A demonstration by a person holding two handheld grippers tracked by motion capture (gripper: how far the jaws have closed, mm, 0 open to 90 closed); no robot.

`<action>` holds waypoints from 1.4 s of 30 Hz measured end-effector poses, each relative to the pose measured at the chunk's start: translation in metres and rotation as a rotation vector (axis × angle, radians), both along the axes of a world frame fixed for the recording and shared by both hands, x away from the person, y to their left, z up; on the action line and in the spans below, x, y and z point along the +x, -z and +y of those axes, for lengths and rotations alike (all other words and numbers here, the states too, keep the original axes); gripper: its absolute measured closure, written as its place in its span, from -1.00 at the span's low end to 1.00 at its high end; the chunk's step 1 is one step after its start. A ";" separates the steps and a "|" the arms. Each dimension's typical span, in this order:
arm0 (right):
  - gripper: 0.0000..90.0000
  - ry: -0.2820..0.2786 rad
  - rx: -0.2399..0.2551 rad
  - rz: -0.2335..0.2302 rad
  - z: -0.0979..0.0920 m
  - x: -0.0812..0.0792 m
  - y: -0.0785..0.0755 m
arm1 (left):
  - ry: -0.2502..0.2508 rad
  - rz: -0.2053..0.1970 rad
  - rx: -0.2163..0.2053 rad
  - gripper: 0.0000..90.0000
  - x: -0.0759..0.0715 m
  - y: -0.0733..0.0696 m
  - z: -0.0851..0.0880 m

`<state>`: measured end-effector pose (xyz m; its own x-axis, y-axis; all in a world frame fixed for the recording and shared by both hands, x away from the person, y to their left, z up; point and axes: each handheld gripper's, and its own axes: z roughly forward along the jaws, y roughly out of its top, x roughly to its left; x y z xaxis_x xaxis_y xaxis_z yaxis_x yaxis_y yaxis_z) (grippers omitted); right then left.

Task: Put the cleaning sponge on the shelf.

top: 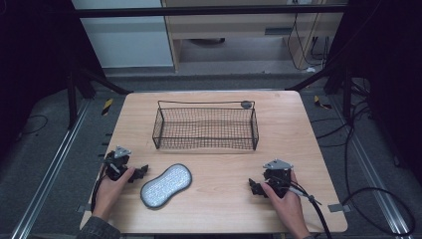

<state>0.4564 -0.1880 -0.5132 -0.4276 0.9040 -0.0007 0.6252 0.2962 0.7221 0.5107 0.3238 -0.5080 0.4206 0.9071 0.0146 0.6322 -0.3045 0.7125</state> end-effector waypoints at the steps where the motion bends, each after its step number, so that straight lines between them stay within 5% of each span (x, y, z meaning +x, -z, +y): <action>1: -0.99 0.000 0.000 0.000 0.000 0.000 0.000 | 0.000 0.001 0.001 -1.00 0.000 0.000 0.000; 6: -0.99 0.000 -0.001 -0.001 0.000 0.000 0.000 | 0.008 0.008 0.008 -0.94 -0.003 -0.006 -0.001; 10: -0.99 -0.010 -0.002 0.000 0.000 0.001 0.000 | 0.020 -0.008 -0.025 -0.94 -0.010 -0.016 -0.004; 27: -0.99 -0.006 -0.002 -0.001 0.000 0.000 0.000 | 0.151 -0.007 0.030 -0.92 -0.035 -0.047 -0.028; 31: -0.99 -0.013 -0.005 -0.002 -0.001 0.000 0.000 | 0.182 0.004 0.016 -0.92 -0.038 -0.051 -0.036; 37: -0.99 -0.011 0.012 0.010 -0.001 -0.001 -0.001 | 0.220 0.059 0.082 -0.92 -0.043 -0.053 -0.052; 42: -0.99 -0.013 0.010 0.011 -0.001 -0.001 -0.001 | 0.243 0.091 0.079 -0.92 -0.044 -0.056 -0.056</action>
<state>0.4554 -0.1891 -0.5125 -0.4390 0.8984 0.0129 0.6290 0.2970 0.7184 0.4665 0.2676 -0.4524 0.6290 0.7767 0.0333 0.5938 -0.5076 0.6242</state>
